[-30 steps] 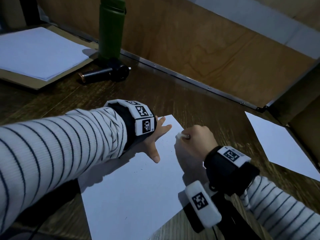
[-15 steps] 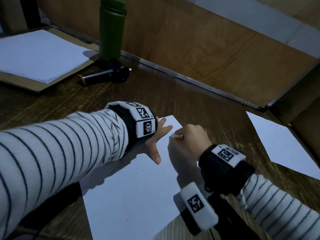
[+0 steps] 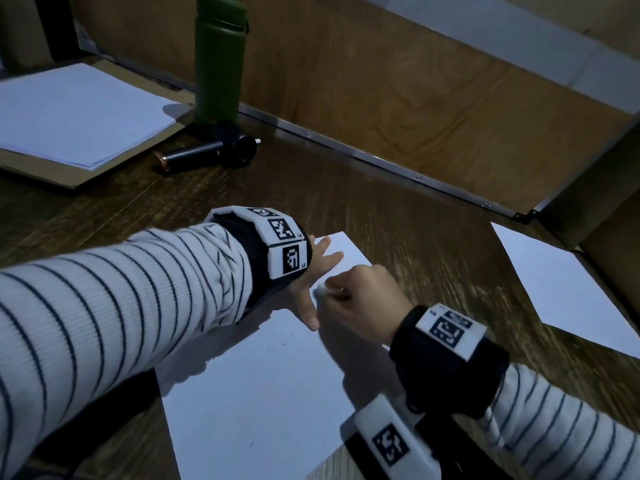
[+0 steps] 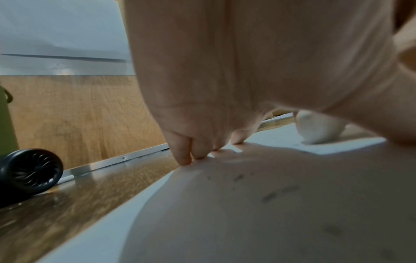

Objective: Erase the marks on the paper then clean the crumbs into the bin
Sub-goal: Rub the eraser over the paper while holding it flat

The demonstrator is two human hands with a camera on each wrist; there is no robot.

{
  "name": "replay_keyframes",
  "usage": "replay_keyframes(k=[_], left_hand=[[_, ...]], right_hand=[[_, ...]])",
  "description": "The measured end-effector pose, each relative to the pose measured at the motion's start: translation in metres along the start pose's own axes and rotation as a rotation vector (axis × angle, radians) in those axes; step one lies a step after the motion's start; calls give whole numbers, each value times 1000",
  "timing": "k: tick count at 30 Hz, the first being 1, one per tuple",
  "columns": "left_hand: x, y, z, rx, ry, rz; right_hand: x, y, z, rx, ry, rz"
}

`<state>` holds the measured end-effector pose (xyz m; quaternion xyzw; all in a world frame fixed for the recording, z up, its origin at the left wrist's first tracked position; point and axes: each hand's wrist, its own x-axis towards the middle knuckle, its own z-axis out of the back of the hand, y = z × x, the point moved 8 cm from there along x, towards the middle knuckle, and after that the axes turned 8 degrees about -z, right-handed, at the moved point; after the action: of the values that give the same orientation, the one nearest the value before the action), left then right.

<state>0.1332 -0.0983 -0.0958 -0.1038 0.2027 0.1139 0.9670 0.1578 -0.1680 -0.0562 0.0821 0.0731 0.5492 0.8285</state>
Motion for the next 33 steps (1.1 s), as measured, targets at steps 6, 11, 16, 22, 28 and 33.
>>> replay_keyframes(k=[6, 11, 16, 22, 28, 33], left_hand=[[0, 9, -6, 82, 66, -14], [2, 9, -6, 89, 78, -12], [2, 8, -6, 96, 95, -7], [-2, 5, 0, 125, 77, 0], [-3, 4, -1, 119, 115, 12], [-4, 5, 0, 122, 104, 2]], right_hand=[[19, -36, 14, 33, -93, -154], [5, -24, 10, 33, -80, -76], [-22, -7, 2, -30, 5, 41], [-1, -53, 20, -27, -98, -191], [-32, -10, -2, -26, -12, 66], [-4, -57, 17, -12, -120, -198]])
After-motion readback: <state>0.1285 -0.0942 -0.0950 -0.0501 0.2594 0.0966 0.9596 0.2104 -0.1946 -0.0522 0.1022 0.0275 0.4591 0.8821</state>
